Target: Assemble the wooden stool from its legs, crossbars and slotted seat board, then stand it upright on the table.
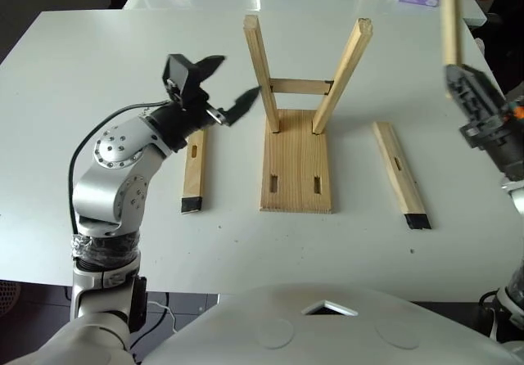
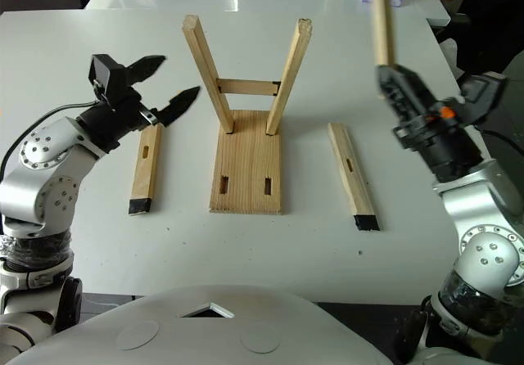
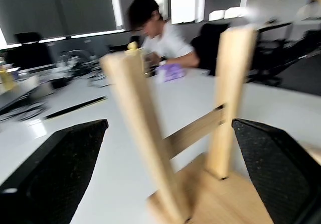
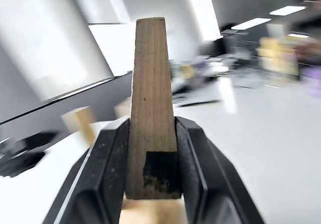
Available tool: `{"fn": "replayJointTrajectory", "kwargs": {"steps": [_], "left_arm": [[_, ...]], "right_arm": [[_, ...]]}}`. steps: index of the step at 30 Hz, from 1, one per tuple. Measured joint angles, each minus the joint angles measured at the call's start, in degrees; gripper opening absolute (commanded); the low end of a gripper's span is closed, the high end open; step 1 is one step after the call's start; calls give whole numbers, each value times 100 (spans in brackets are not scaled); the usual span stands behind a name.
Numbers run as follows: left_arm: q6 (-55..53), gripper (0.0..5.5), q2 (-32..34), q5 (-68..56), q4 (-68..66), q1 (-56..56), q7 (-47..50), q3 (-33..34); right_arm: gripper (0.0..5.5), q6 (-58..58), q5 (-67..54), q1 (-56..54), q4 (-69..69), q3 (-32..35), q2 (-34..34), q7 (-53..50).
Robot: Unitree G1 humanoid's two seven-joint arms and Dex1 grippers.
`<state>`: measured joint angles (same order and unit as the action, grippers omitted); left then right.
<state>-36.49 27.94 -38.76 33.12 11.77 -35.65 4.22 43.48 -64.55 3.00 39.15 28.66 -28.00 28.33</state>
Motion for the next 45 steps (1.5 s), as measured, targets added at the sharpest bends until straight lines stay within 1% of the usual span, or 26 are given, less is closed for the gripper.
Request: {"fn": "replayJointTrajectory", "kwargs": {"steps": [1,3,6,7,10,13,19,23,25,28,30,38,40,45], "left_arm": [[-292,536,78,-481,270,111,-141,-30],[-625,538,129,-1062,429,282,-223,-7],[-1102,538,162,-2178,290,533,-208,129],[-1213,538,181,-2528,227,662,-208,212],[-1368,538,201,-2999,47,825,-109,262],[-1444,538,211,-3258,-51,884,40,262],[-1433,452,301,-3432,-25,925,46,234],[-1379,382,295,-3589,26,924,-41,233],[-1322,358,286,-3628,50,920,-61,233],[-1256,305,254,-3723,59,916,-60,233],[-1215,281,207,-3792,60,917,-54,225],[-1089,161,177,-3710,59,882,-59,182],[-1041,138,185,-3665,60,815,-96,173],[-893,138,248,-3583,57,718,-319,114]], "right_arm": [[130,15,-68,-34,187,-335,-67,196],[130,16,-51,-102,273,-746,-195,516],[130,4,-12,-373,135,-1280,-482,1161],[130,-1,-14,-561,32,-1400,-603,1382],[130,-24,-36,-814,-81,-1535,-770,1701],[130,-45,18,-961,-215,-1691,-894,1904],[130,-75,97,-1074,-478,-1826,-895,1970],[130,-76,71,-1093,-568,-1902,-868,1969],[130,-75,-17,-1093,-577,-1945,-852,2025],[130,-73,-92,-1115,-591,-2015,-822,2072],[130,-63,-179,-1132,-598,-2109,-807,2104],[130,-10,-374,-1161,-644,-2198,-795,2140],[130,1,-458,-1185,-672,-2177,-806,2130],[130,94,-553,-1201,-663,-2168,-862,2138]]}}
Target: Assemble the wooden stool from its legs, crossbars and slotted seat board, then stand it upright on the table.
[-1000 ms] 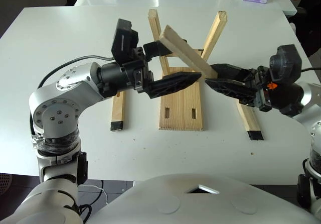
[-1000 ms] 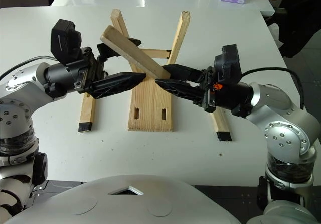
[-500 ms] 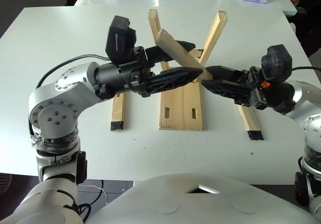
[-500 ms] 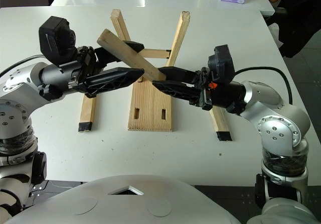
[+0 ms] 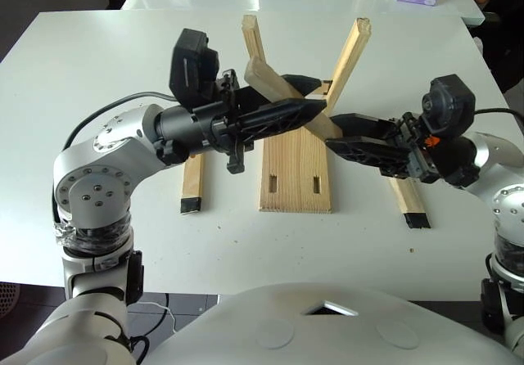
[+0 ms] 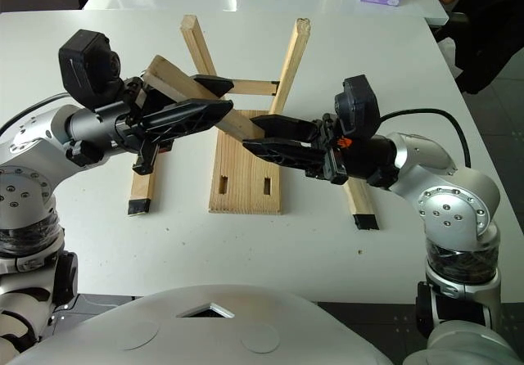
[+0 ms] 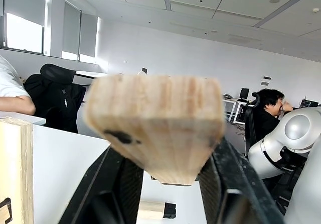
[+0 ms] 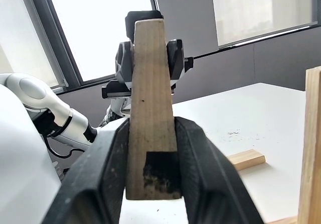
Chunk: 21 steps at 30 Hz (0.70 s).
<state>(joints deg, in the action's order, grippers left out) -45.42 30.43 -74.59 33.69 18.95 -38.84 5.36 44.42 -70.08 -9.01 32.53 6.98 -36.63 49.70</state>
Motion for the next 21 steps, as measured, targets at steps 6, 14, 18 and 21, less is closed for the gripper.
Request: {"fn": "replayJointTrajectory", "kwargs": {"steps": [6,14,18,21], "left_arm": [[128,136,67,19,-6,-7,-142,-57],[-19,131,282,157,-282,-5,-203,-92],[0,131,736,606,-845,-51,-518,176],[214,131,1376,1428,-1849,-124,-937,357]], "right_arm": [[166,73,-120,13,3,-18,16,-3],[235,14,500,149,-56,-227,23,-279],[235,-358,1548,563,-223,-352,-200,-276],[235,-615,1992,1145,-204,-294,-213,-321]]}}
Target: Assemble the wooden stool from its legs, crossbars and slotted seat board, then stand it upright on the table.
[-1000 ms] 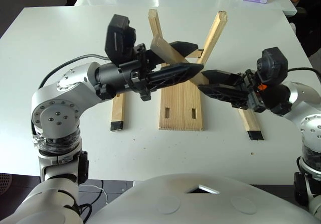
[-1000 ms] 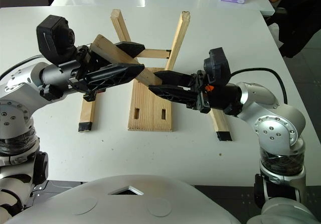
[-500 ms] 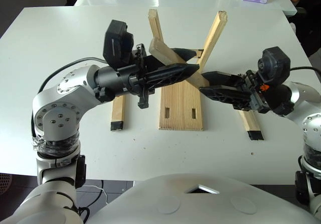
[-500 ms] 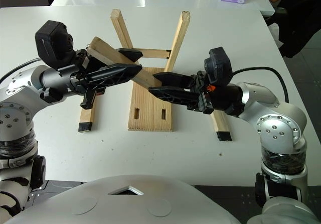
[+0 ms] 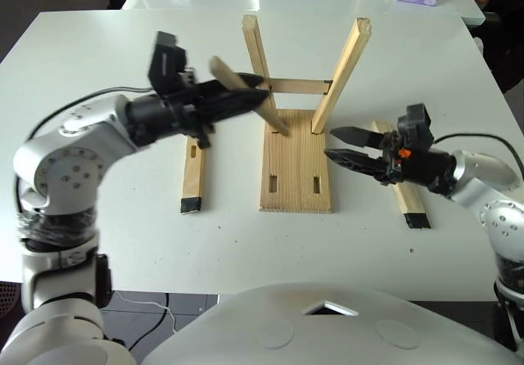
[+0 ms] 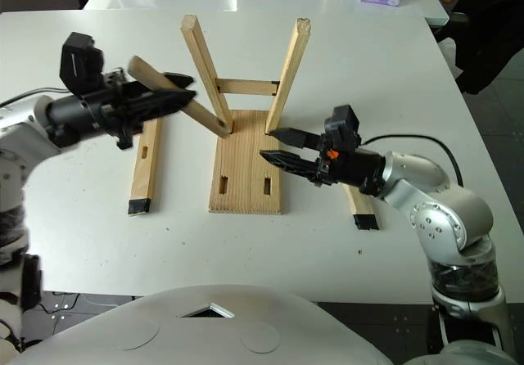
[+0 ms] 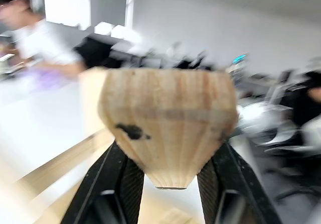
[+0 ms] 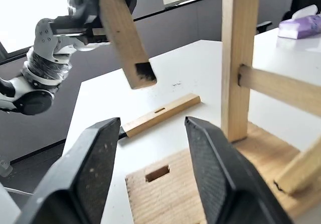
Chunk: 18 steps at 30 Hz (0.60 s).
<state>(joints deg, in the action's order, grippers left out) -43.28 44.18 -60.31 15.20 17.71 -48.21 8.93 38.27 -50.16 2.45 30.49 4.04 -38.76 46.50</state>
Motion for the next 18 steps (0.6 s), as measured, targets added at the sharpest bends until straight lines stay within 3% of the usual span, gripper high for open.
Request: {"fn": "replayJointTrajectory", "kwargs": {"steps": [4,8,14,18], "left_arm": [[1340,131,555,1556,-1715,-225,-654,189],[2910,131,723,2912,-2527,-250,-1245,-166],[5400,131,382,3701,-3247,-255,-1972,-288],[5722,131,324,3722,-3551,-263,-2692,-415]], "right_arm": [[235,-497,1341,443,-150,-193,-160,-419],[235,-695,2082,690,-151,-339,-138,-838],[235,-703,2679,675,-433,-438,-110,-1137],[235,-704,2813,657,-470,-449,-37,-1145]]}}
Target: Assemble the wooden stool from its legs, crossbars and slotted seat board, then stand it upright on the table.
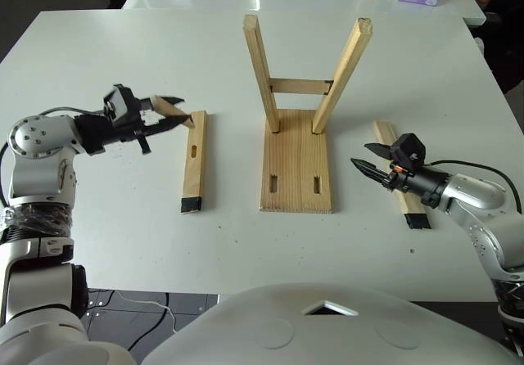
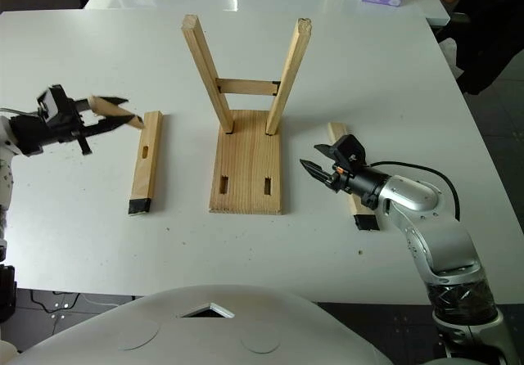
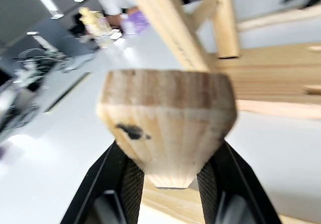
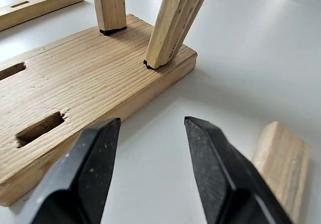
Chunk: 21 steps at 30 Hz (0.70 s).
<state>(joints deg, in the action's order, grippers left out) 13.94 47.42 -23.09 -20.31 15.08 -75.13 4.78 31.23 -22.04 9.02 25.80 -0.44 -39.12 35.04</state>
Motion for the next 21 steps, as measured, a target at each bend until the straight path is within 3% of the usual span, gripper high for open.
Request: {"fn": "replayJointTrajectory", "kwargs": {"steps": [21], "left_arm": [[933,131,-128,390,-1111,-6,-758,-99]], "right_arm": [[235,8,267,-158,-205,-172,295,5]]}}
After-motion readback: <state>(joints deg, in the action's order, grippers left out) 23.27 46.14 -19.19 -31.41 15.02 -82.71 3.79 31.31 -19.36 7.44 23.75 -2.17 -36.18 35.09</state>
